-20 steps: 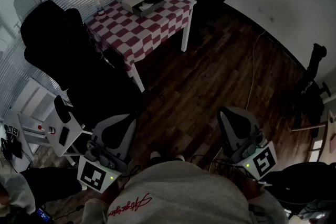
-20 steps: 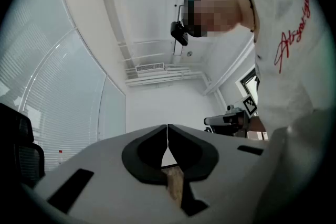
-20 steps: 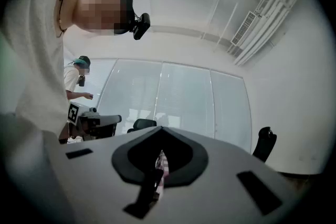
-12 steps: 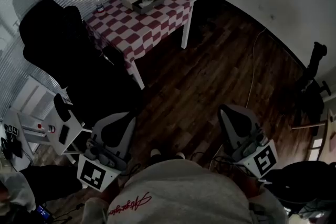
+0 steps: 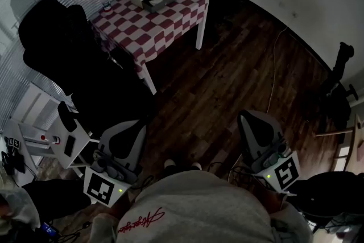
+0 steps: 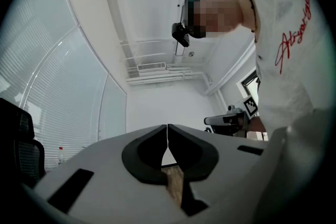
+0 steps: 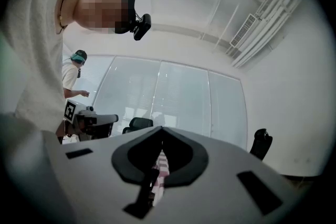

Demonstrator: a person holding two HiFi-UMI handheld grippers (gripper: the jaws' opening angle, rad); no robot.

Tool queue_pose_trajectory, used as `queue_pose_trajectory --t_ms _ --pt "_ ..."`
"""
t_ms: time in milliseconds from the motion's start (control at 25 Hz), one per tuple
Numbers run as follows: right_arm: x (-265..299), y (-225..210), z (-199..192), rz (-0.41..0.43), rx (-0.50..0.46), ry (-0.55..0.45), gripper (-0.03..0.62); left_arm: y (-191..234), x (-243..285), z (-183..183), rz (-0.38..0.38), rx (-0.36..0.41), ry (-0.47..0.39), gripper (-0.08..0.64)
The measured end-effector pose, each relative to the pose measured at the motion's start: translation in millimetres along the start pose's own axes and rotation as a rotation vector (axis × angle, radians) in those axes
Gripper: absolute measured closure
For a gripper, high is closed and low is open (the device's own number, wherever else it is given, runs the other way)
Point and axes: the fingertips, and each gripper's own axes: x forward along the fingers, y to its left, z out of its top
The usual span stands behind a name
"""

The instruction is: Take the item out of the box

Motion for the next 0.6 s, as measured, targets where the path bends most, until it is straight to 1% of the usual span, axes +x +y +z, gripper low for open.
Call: queue_pose_trajectory --t_ms 200,400,520,600 --pt "9.2 2.3 -0.9 -0.028 -0.013 -0.011 0.581 11.3 -6.8 -2.4 0.010 -0.008 -0.005 0.543" --pt "21.3 15.4 -7.8 -0.049 -0.075 0.039 0.581 23.3 -16.1 -1.4 0.000 -0.010 -0.016 0.543" --pt "25.9 23.5 -7.6 -0.052 -0.053 0.025 0.581 31.0 -23.1 -5.8 -0.004 -0.008 -0.002 0.543" --pt "29.4 29.5 -8.2 -0.053 -0.047 0.022 0.581 38.2 -28.4 -9.9 0.012 -0.012 0.016 0.543"
